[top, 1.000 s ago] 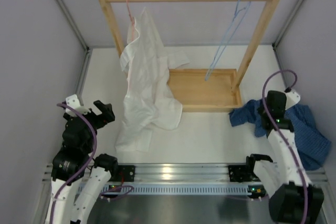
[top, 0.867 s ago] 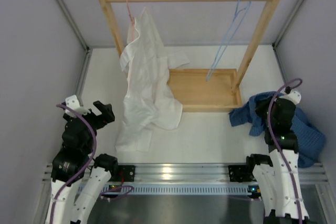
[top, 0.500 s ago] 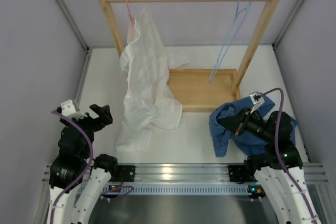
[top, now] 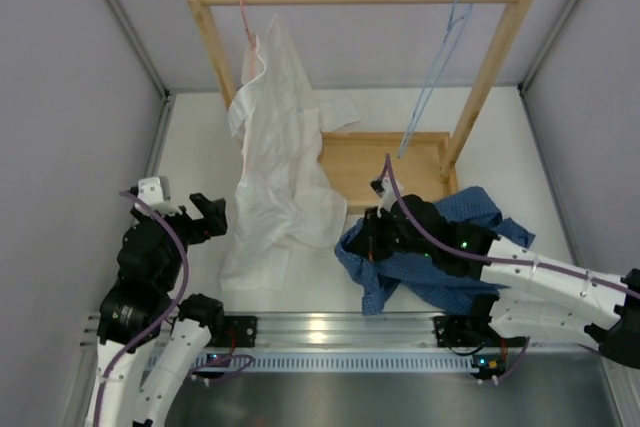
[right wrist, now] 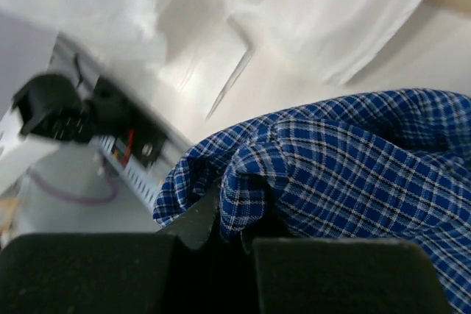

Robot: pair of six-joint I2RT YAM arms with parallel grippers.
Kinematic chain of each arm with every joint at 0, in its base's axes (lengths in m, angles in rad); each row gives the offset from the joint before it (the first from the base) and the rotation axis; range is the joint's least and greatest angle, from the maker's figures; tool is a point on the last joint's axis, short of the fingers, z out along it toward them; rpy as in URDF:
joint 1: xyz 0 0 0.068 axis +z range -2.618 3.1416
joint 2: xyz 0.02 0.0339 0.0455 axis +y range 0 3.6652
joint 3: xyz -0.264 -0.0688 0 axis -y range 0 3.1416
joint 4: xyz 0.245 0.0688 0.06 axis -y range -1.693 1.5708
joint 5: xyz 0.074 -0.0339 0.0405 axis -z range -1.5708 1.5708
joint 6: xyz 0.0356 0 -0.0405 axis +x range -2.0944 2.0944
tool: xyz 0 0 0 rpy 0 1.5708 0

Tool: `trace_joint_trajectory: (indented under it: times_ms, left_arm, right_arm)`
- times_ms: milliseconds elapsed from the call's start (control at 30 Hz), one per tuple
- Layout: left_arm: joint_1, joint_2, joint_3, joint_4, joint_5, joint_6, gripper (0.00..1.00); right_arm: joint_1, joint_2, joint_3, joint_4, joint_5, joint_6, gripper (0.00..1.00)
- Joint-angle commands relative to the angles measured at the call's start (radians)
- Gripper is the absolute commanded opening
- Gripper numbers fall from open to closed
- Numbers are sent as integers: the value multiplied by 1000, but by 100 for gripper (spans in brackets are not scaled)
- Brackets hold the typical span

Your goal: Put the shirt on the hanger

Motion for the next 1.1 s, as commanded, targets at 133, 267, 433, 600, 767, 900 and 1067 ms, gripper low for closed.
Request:
trace_joint_trajectory:
  times_ms: [133, 267, 433, 600, 767, 900, 1067]
  left_arm:
    - [5, 14, 126, 26, 254, 10, 98]
    - [6, 135, 281, -55, 450, -25, 98]
    - [6, 222, 369, -106, 835, -26, 98]
    - [8, 216, 350, -104, 944, -54, 98]
    - [8, 193, 147, -104, 892, -91, 98]
    - [8, 163, 51, -104, 856, -80, 98]
    - [8, 117, 34, -104, 855, -94, 98]
  right_arm:
    - [3, 84, 197, 49, 590, 19, 79]
    - [3, 62, 214, -51, 558, -96, 93]
    - [33, -15, 113, -97, 74, -409, 95]
    - [146, 35, 119, -181, 152, -471, 95]
    - [173, 164, 127, -156, 241, -524, 95]
    - [255, 294, 140, -61, 132, -613, 93]
    - [325, 535, 212, -24, 232, -668, 92]
